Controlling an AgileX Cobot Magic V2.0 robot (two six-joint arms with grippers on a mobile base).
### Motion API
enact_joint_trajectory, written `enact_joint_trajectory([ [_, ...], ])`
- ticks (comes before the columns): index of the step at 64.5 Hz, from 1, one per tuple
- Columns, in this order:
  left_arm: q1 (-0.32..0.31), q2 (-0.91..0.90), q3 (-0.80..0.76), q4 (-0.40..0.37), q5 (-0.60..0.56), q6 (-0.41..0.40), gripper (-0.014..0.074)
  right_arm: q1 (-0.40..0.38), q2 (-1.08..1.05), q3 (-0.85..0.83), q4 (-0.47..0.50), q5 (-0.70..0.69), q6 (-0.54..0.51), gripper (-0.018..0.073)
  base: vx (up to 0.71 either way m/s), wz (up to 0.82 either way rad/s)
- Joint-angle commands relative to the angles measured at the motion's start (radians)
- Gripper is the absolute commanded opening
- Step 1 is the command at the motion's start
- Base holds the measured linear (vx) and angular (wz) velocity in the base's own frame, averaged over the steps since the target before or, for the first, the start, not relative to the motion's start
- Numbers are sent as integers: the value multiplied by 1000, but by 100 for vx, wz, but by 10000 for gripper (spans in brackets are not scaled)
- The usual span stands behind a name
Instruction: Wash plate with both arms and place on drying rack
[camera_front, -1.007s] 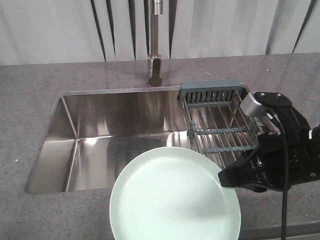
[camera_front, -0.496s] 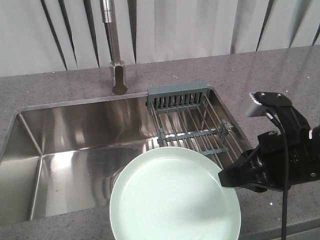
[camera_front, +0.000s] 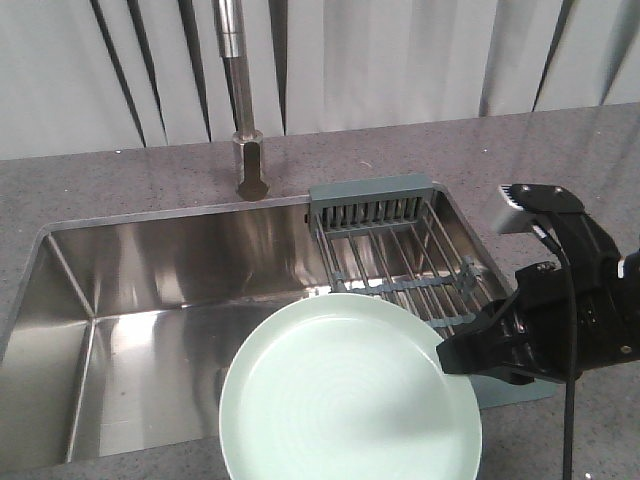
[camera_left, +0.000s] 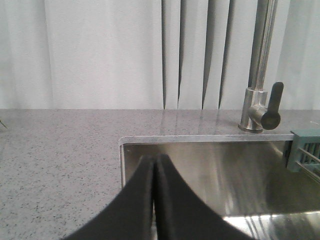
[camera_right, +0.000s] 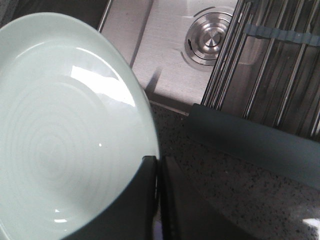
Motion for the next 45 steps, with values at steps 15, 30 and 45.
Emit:
enact_joint_trajectory([
  [15,-4,-13,-26,-1,-74,-3,-6,-3,-21,-26,42,-29,-11,-4,5,16],
  [30,-4,-13,-26,-1,-74,-3,-6,-3,-21,-26,42,-29,-11,-4,6,17],
  [45,-4,-13,-26,-1,-74,-3,-6,-3,-21,-26,42,-29,-11,-4,4,17],
])
